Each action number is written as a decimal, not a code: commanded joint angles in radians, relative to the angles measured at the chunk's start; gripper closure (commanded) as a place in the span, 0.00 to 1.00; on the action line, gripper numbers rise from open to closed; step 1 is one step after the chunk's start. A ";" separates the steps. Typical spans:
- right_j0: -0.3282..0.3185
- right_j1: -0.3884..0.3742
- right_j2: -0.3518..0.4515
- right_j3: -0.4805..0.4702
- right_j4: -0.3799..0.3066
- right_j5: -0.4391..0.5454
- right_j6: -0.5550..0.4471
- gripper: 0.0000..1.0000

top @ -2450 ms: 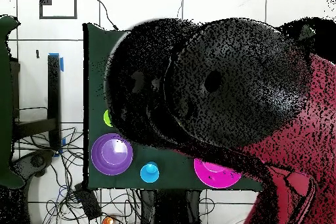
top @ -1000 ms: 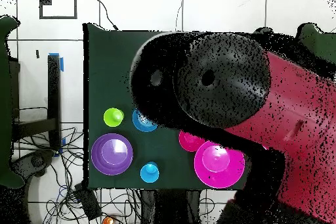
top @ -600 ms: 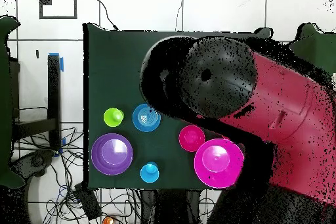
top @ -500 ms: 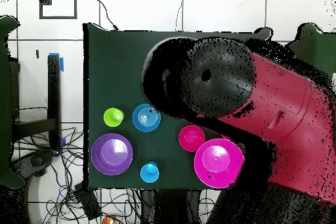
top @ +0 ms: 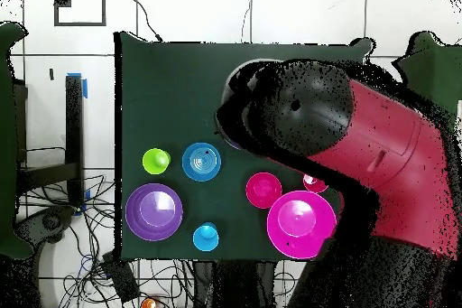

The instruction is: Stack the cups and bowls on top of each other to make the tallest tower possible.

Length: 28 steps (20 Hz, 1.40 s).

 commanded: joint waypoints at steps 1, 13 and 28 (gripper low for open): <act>-0.020 0.076 0.110 0.131 -0.067 -0.053 -0.076 0.00; -0.053 0.111 0.145 0.177 -0.081 -0.191 -0.096 0.00; -0.102 0.178 0.190 0.214 -0.146 -0.384 -0.091 0.00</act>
